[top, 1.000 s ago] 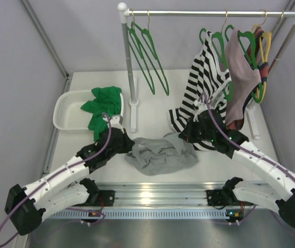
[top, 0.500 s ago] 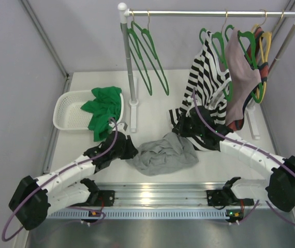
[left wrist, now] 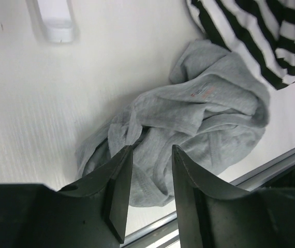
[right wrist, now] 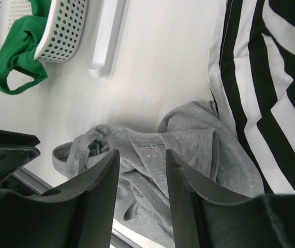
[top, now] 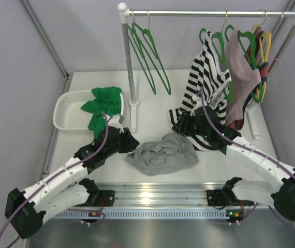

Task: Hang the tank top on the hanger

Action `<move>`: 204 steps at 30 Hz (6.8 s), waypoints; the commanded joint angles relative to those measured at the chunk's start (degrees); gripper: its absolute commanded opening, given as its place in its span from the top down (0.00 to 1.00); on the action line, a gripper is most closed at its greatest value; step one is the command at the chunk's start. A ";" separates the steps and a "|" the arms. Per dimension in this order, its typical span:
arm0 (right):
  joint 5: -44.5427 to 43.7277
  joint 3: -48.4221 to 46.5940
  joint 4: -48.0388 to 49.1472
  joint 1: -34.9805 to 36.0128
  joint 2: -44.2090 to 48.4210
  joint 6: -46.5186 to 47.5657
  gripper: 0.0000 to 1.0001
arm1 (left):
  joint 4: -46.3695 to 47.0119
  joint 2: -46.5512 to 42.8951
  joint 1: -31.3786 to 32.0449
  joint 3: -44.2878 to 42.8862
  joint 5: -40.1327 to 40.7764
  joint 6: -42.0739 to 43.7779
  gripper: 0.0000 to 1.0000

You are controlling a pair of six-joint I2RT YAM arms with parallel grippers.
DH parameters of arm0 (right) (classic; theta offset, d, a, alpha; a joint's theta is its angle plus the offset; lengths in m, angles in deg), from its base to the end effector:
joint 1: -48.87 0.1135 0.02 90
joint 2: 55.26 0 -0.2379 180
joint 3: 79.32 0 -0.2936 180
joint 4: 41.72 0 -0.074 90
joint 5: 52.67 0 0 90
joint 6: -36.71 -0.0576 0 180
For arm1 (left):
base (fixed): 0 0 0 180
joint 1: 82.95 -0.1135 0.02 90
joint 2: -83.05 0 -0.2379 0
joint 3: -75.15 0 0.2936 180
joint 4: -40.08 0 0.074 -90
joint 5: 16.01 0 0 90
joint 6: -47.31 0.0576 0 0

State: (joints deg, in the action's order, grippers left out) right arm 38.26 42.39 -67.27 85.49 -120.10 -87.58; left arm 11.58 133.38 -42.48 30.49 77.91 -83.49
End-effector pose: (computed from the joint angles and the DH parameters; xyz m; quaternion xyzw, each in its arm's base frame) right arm 0.2579 0.1928 0.2254 -0.0217 0.8748 0.2866 0.3902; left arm 0.2072 -0.1716 0.1938 -0.0186 0.8831 -0.2818 0.3747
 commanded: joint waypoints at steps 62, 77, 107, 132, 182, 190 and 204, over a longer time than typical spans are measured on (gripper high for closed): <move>-10.51 -86.30 -21.66 3.11 -42.03 30.33 0.61 | -14.84 -7.87 -0.30 -16.09 4.16 5.81 0.57; -15.34 -84.81 -17.53 4.51 -41.16 31.73 0.92 | -15.63 -8.66 -0.21 -15.92 4.34 5.55 0.57; -18.42 -69.70 -9.09 5.39 -26.93 32.62 1.00 | -13.79 -8.40 -0.21 -13.55 3.55 4.41 0.55; -4.89 -17.67 -19.27 5.92 17.28 14.77 1.00 | -13.52 6.27 14.45 -7.39 14.60 -14.29 0.57; 5.57 -13.26 -40.64 6.09 29.85 16.61 1.00 | -13.17 21.93 18.51 -12.31 19.19 -17.21 1.00; 13.39 -13.27 -45.30 6.18 31.09 18.02 1.00 | -18.09 19.28 18.51 -14.86 21.74 -15.98 1.00; 19.20 -6.85 -40.83 6.18 30.56 16.88 1.00 | -21.52 16.30 18.51 -18.46 22.97 -13.61 1.00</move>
State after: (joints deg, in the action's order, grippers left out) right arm 55.05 34.78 -112.45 90.87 -89.46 -70.44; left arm -8.36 151.56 -24.19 14.58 99.01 -98.20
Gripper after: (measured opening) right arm 0.032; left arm 0.012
